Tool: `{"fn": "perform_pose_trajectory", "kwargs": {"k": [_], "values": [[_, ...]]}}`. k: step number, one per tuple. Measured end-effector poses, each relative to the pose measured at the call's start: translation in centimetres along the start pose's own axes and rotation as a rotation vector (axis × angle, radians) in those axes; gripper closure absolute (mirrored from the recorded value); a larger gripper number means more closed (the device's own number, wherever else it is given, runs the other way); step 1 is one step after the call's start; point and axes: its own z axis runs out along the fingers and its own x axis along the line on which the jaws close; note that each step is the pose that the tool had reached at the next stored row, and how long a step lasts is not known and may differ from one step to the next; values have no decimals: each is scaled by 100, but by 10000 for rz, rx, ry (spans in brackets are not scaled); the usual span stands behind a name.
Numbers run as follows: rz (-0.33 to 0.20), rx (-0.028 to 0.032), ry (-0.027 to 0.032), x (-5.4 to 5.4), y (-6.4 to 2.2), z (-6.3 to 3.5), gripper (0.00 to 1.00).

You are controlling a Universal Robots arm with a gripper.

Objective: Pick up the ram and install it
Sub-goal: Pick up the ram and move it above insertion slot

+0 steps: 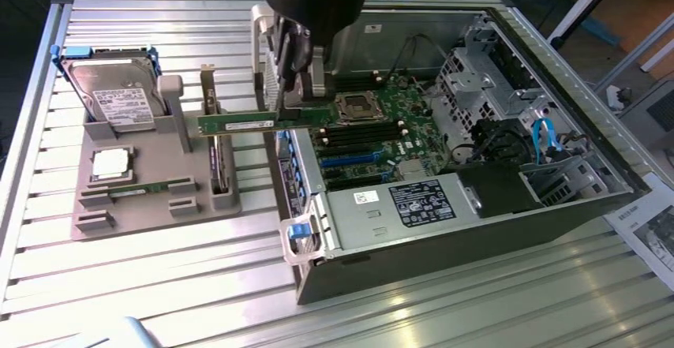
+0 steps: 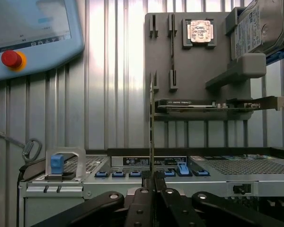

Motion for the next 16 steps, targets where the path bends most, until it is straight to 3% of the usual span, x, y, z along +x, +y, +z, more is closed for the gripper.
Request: {"fn": "perform_pose_trajectory", "kwargs": {"k": [16], "values": [[0,0,0,5,-292,-22,88]]}}
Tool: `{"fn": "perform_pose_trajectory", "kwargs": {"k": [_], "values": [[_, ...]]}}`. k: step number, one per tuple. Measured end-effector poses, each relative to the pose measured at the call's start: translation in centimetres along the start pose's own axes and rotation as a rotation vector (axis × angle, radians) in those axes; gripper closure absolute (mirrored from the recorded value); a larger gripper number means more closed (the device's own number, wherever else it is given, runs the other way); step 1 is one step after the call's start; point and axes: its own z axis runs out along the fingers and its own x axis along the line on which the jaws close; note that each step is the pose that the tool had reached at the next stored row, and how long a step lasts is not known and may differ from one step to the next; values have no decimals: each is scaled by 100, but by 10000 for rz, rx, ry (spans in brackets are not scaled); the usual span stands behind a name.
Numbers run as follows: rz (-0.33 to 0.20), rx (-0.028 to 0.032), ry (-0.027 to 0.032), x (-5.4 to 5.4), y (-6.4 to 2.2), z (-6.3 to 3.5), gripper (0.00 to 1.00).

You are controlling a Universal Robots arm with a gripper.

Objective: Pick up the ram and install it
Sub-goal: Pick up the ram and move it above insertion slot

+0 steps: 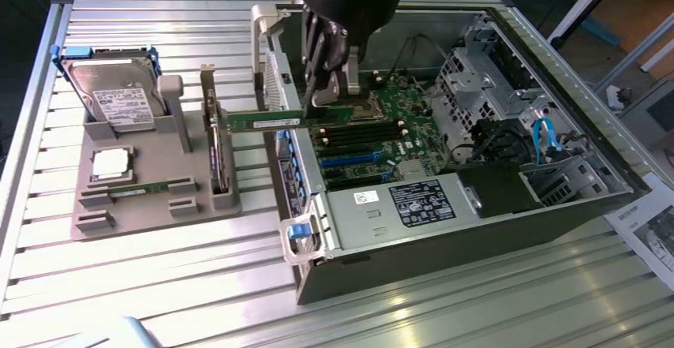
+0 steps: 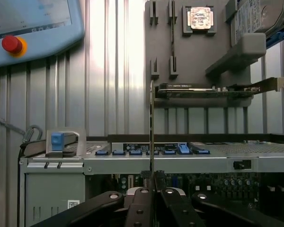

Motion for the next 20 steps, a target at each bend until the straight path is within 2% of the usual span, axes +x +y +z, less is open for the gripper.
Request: {"fn": "perform_pose_trajectory", "kwargs": {"k": [6,10,16,20], "values": [[-1,0,0,0,-139,-11,88],[0,-6,-1,-1,-261,-20,88],[0,-28,-1,1,-490,-38,88],[0,-48,0,7,-680,-52,88]]}}
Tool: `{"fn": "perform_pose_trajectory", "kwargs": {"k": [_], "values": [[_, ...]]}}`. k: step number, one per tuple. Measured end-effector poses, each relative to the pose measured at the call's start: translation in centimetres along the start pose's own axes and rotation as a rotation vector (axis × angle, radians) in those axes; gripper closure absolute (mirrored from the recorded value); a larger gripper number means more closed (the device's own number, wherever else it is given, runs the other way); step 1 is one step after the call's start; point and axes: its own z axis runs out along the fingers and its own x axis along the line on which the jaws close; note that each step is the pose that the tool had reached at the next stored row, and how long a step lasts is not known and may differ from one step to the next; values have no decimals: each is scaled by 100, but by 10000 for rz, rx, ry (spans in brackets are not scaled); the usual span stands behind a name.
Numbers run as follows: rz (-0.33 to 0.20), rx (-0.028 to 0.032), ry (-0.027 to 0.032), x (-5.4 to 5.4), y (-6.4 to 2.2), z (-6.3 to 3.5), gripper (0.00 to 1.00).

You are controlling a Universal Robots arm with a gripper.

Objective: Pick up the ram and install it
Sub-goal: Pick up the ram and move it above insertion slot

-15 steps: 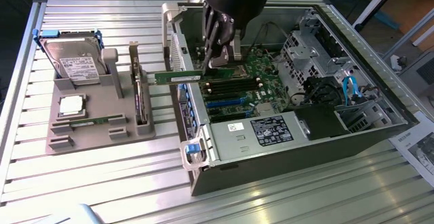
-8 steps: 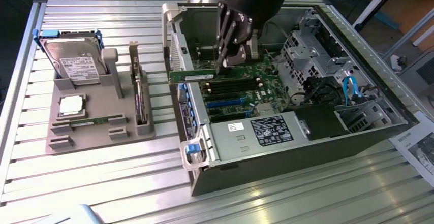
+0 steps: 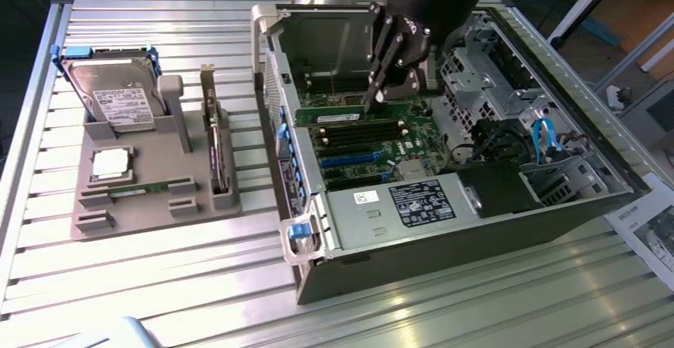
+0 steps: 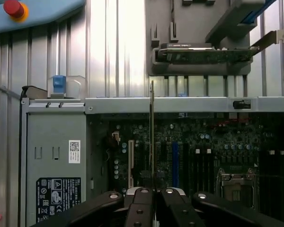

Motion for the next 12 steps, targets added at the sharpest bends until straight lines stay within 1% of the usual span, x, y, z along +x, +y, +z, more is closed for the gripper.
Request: {"fn": "perform_pose_trajectory", "kwargs": {"k": [2,3,4,9,12], "values": [[1,-14,0,4,-115,-9,88],[0,-19,0,6,-155,-13,88],[-1,-31,1,10,-225,-19,88],[-1,-58,0,19,-398,-32,88],[-1,-71,1,24,-487,-40,88]]}}
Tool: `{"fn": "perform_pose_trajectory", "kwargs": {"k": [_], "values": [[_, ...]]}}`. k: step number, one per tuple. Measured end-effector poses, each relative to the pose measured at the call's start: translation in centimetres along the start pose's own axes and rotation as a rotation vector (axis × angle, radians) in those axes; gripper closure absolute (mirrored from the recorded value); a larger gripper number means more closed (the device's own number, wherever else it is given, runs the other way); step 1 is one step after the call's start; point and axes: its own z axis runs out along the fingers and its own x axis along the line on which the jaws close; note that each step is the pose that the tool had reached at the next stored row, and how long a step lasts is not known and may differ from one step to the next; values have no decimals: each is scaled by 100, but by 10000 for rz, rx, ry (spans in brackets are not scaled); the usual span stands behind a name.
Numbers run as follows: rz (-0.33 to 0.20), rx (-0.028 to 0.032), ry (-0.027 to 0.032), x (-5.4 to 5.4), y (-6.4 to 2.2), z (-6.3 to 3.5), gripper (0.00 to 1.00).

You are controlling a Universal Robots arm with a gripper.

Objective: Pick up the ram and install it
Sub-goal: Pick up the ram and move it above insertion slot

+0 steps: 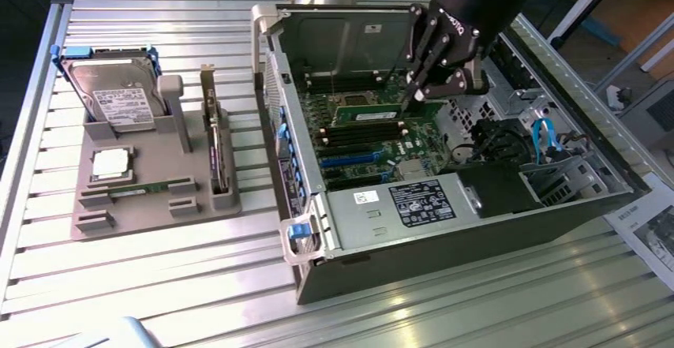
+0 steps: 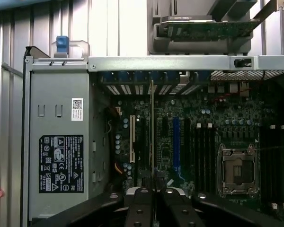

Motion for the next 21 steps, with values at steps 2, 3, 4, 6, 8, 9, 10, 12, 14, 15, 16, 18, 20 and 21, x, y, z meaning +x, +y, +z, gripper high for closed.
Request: {"fn": "perform_pose_trajectory", "kwargs": {"k": [2,3,4,6,8,9,10,12,14,15,16,18,20,21], "values": [[1,-7,0,3,-59,-5,88],[1,-12,0,4,-104,-9,88],[0,-16,0,5,-134,-12,88],[0,-18,-1,6,-177,-15,88],[1,-19,0,6,-194,-17,88],[1,-18,0,6,-194,-17,88],[1,-7,0,6,-195,-17,88],[-3,68,0,6,-194,-17,88],[-18,250,0,6,-194,-17,88],[-25,318,-1,6,-194,-17,88],[-30,370,-1,6,-194,-17,88],[-41,435,0,6,-195,-17,88],[-48,458,1,6,-195,-17,88],[-63,489,1,6,-194,-17,88]]}}
